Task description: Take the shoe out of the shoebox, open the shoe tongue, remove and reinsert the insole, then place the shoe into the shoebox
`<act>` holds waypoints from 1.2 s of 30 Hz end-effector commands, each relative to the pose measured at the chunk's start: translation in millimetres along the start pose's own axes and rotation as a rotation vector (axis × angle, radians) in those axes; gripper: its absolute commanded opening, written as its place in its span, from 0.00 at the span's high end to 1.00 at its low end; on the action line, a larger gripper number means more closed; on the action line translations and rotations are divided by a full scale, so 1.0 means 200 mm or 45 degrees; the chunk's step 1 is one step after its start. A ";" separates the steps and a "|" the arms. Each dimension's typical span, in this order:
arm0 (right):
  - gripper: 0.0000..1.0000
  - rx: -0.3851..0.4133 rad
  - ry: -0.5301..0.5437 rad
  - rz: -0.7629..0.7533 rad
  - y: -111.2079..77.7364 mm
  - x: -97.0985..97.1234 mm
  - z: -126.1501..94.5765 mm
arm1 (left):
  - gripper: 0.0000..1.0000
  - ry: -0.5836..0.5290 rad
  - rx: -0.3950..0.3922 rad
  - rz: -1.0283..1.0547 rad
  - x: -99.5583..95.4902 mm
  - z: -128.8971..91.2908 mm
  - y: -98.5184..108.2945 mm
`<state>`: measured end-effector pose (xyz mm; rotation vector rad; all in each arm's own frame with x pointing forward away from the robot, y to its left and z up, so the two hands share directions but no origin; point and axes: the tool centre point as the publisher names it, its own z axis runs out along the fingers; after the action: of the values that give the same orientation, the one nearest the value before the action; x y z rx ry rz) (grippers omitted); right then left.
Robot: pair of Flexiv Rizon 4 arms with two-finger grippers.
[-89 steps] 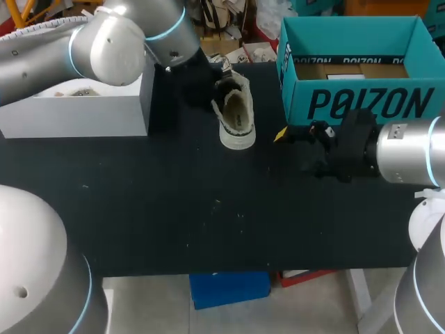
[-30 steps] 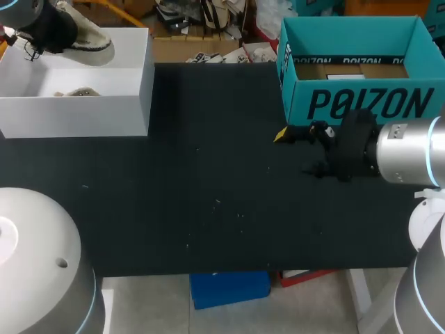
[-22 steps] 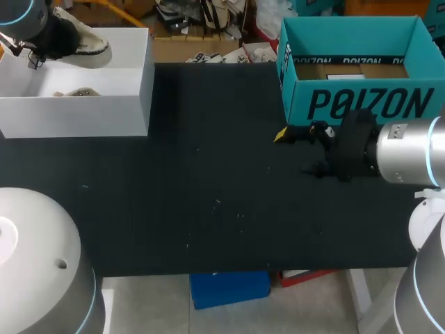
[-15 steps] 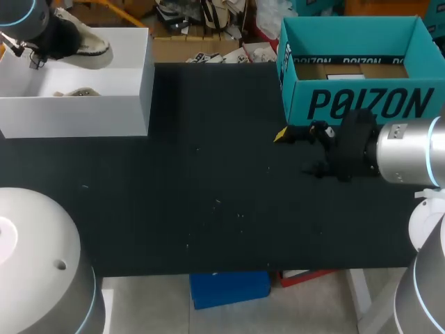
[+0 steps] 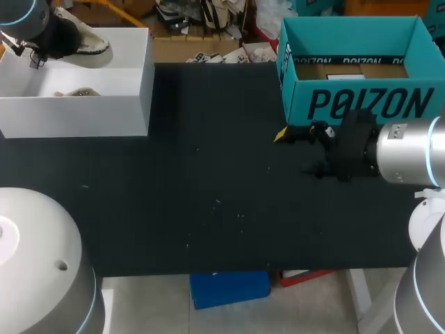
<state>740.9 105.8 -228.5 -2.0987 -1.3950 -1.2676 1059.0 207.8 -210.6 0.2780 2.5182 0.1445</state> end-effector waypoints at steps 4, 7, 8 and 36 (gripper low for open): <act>0.00 0.000 0.000 0.000 0.00 0.00 0.00 | 1.00 0.015 -0.028 -0.131 -0.17 0.13 0.09; 0.00 0.000 0.000 0.000 0.00 0.00 0.00 | 1.00 0.024 -0.045 -0.160 -0.19 0.17 0.10; 0.00 0.000 0.000 0.000 0.00 0.00 0.00 | 1.00 0.032 -0.047 -0.160 -0.19 0.19 0.10; 0.00 0.000 0.000 0.000 0.00 0.00 0.00 | 1.00 0.170 -0.095 -0.182 -0.06 0.59 0.03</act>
<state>740.9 105.8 -228.5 -2.0986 -1.3950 -1.2676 1130.6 215.6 -291.9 0.0635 2.6467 0.2007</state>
